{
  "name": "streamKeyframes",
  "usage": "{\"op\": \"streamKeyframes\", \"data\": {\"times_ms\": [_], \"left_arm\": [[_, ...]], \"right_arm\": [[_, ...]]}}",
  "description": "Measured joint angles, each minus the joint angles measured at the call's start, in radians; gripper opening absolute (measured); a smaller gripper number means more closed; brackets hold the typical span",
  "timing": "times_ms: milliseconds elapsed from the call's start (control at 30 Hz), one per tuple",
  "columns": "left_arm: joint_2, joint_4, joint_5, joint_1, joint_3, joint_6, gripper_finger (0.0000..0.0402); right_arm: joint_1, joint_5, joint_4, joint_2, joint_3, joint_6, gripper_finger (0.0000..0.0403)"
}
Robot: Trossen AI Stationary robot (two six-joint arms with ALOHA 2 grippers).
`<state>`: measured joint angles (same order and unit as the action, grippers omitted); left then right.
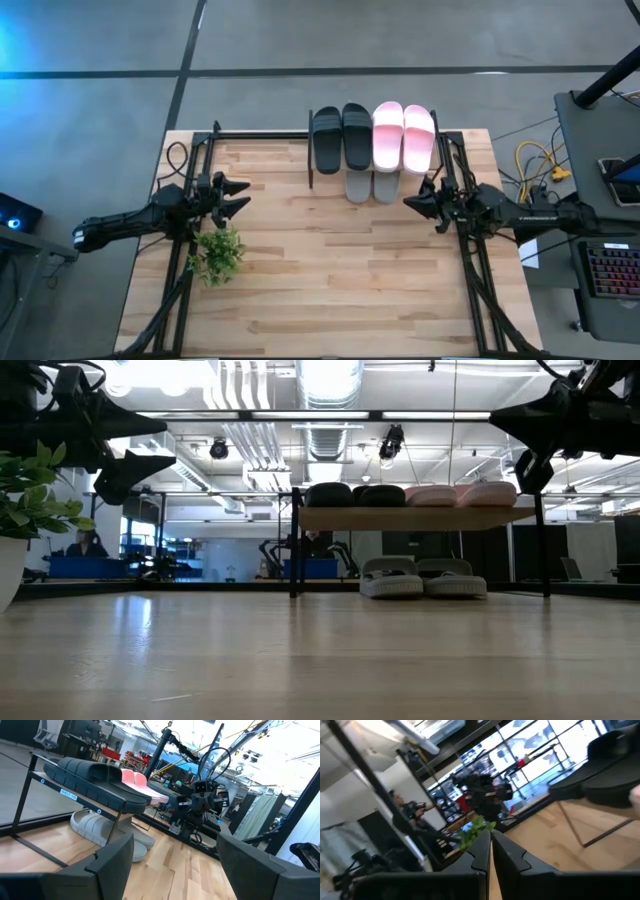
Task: Pick and place slides into the shelf
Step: Return to Home Position
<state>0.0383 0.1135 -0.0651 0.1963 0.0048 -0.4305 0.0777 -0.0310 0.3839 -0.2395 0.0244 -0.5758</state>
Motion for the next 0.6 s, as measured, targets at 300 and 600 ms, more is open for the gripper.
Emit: {"op": "streamKeyframes", "data": {"times_ms": [300,600], "left_arm": [[0.0,-0.005,-0.003,0.0,0.0,-0.002,0.027],[-0.001,-0.027,-0.004,0.0,0.0,-0.017,0.027]], "right_arm": [[0.006,0.031,-0.028,0.028,0.0,-0.06,0.0013],[0.006,0.025,-0.005,0.028,0.001,-0.095,0.0013]]}}
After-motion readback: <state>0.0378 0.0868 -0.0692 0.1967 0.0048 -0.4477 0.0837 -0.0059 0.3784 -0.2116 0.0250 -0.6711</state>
